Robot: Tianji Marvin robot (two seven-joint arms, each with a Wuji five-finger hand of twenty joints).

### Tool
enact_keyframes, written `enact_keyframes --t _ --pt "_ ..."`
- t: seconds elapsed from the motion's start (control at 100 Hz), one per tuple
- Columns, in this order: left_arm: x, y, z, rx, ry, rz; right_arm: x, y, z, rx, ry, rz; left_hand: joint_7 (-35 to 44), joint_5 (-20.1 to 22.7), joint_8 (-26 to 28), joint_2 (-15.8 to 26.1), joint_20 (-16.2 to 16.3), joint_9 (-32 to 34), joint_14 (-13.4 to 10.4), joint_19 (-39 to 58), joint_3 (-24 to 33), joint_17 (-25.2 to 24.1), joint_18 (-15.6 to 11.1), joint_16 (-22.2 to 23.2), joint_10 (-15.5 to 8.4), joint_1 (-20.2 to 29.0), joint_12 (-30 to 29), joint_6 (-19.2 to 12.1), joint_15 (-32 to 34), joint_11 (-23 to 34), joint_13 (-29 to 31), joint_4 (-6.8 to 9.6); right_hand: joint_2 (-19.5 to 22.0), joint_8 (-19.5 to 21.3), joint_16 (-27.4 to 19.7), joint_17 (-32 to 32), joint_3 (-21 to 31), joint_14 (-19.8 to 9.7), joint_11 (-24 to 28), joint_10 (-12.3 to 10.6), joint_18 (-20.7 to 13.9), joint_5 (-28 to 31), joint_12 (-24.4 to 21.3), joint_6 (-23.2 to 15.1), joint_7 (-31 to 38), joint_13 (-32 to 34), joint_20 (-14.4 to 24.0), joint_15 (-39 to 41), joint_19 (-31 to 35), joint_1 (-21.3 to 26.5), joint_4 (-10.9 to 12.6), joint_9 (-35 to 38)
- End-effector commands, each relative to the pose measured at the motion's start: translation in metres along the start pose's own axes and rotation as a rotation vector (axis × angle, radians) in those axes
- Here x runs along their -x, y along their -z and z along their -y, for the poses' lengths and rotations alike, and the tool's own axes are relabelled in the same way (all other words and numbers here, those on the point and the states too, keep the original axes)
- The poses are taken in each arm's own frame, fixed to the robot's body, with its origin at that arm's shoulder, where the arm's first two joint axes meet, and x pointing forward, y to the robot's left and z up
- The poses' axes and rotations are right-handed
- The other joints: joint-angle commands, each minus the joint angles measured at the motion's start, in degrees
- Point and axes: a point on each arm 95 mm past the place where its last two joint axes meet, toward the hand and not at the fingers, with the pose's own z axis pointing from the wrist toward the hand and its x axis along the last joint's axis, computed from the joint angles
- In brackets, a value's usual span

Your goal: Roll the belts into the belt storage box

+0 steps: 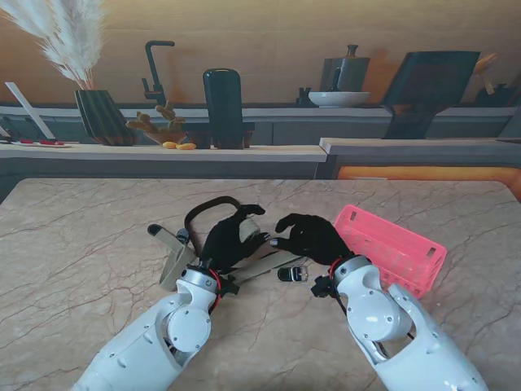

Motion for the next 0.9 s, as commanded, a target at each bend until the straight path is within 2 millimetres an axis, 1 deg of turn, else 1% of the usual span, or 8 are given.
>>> enact_keyframes --t 0.0,0.12,0.17,0.29,0.5,0.69,0.84,0.89 --pt "0.0 -0.001 0.0 0.009 -0.014 -0.003 -0.005 -0.003 0.003 0.008 0.012 -0.017 -3.44 -2.76 -1.29 -3.07 -0.93 0.77 -6.18 9.08 3.96 3.96 -4.02 5.39 -3.71 -2.21 1.19 0.66 13.8 2.89 3.77 0.94 1.95 0.7 -0.38 -0.52 -2.1 -0.07 -0.92 0.26 -0.05 -0.91 -0.35 0.82 -1.22 -1.51 0.71 -0.9 -0.27 -4.49 1.59 -1.09" --pt "0.003 -0.002 -0.001 0.035 -0.082 -0.038 -0.007 -0.013 0.007 0.004 0.026 -0.014 -6.08 -5.23 -2.67 -5.32 -0.64 0.11 -7.09 10.0 4.89 4.18 -5.27 5.2 -4.3 -2.85 1.35 1.37 14.86 2.56 3.78 0.57 3.76 0.84 -0.06 -0.02 -2.66 0.87 -0.81 0.96 0.87 0.61 -0.31 1.62 -1.44 -1.09 1.2 -0.32 0.11 -7.72 2.19 -0.12" --pt "0.004 -0.002 -0.001 0.044 -0.107 -0.055 -0.008 -0.018 0.01 -0.003 0.021 -0.011 -6.8 -5.9 -3.08 -5.31 -0.75 -0.25 -7.51 9.71 5.04 4.14 -5.56 5.01 -4.56 -3.45 1.4 1.35 14.77 2.33 3.77 0.46 3.84 0.92 0.09 0.22 -2.63 1.13 -0.65 1.23 1.08 1.2 -0.26 1.74 -1.53 -0.82 1.45 0.02 0.42 -8.15 2.34 0.28" --pt "0.005 -0.003 -0.001 0.056 -0.123 -0.07 -0.01 -0.029 0.015 -0.022 -0.002 -0.003 -7.25 -6.43 -3.38 -5.36 -0.99 -0.85 -7.61 9.16 5.19 4.03 -5.65 4.88 -4.55 -3.43 1.49 1.25 14.77 2.06 3.76 0.38 3.99 1.18 0.28 0.67 -2.38 1.28 -0.29 1.3 1.37 2.27 -0.18 1.64 -1.65 -0.09 1.81 0.6 0.93 -8.43 2.52 1.12" --pt "0.004 -0.003 -0.003 0.07 -0.122 -0.079 -0.016 -0.041 0.024 -0.067 -0.021 0.01 -7.56 -6.49 -3.68 -5.48 -1.27 -1.17 -7.63 8.77 5.26 3.99 -5.59 4.74 -4.43 -3.42 1.68 1.03 14.74 1.81 3.75 0.3 4.37 1.94 0.46 1.56 -1.41 1.45 0.36 1.33 1.65 4.47 -0.15 0.7 -0.74 1.42 2.13 1.55 1.76 -6.75 2.64 2.99" --pt "0.005 -0.003 -0.004 0.081 -0.123 -0.081 -0.019 -0.047 0.033 -0.125 -0.045 0.018 -7.67 -6.43 -3.83 -5.42 -1.43 -1.16 -7.63 8.75 5.66 4.0 -5.48 4.68 -4.41 -3.35 1.8 1.09 14.75 1.73 3.75 0.22 3.11 2.44 0.46 1.69 0.05 1.48 0.61 1.28 1.62 5.25 -0.19 0.07 -0.04 1.79 2.12 1.91 2.03 -5.15 2.66 3.58" --pt "0.004 -0.002 -0.004 0.081 -0.115 -0.081 -0.02 -0.049 0.038 -0.175 -0.045 0.025 -7.7 -6.3 -3.91 -5.5 -1.53 -1.13 -7.63 8.78 5.8 4.0 -5.46 4.65 -4.43 -3.19 1.85 0.99 14.77 1.62 3.75 0.17 1.36 2.96 0.35 2.06 3.05 1.25 0.96 0.83 1.46 6.5 -0.21 -0.84 1.11 2.67 2.03 2.14 2.22 -1.33 2.74 4.61" --pt "0.004 -0.002 -0.004 0.081 -0.112 -0.08 -0.02 -0.049 0.039 -0.187 -0.048 0.031 -7.72 -6.27 -3.94 -5.57 -1.55 -1.04 -7.63 8.8 5.88 4.01 -5.47 4.64 -4.41 -3.12 1.87 1.08 14.77 1.6 3.75 0.16 0.8 3.21 0.16 2.41 5.96 1.05 1.1 0.55 1.31 7.21 -0.3 -1.26 1.97 3.41 1.82 2.24 2.23 1.34 2.58 5.45"
